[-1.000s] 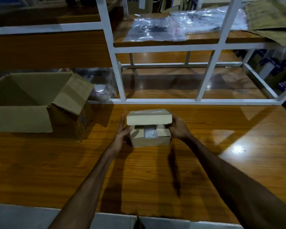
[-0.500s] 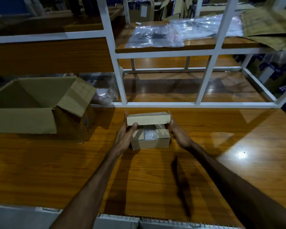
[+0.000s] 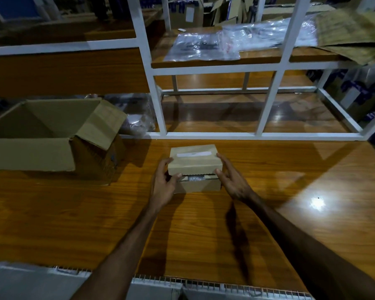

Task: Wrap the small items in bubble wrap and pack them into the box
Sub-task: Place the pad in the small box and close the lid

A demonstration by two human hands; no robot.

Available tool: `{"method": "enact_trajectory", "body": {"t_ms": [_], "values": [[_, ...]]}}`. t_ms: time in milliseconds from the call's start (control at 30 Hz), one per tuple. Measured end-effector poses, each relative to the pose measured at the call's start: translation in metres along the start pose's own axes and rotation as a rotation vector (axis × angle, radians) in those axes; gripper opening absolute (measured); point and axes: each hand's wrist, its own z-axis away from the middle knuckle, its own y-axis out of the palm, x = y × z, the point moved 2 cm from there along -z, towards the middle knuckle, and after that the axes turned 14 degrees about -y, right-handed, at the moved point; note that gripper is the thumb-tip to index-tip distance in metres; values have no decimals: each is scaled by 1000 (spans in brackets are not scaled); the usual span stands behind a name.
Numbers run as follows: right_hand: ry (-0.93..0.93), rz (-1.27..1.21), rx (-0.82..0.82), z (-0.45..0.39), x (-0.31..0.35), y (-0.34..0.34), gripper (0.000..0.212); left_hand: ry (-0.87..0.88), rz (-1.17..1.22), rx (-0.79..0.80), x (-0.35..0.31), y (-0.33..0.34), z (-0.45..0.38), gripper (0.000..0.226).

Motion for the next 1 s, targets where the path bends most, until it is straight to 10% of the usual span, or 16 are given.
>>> {"method": "enact_trajectory", "body": {"t_ms": [1000], "values": [[-132,116,-121,18,-8,14,41,133,-262,-270,20,13,19,35]]}}
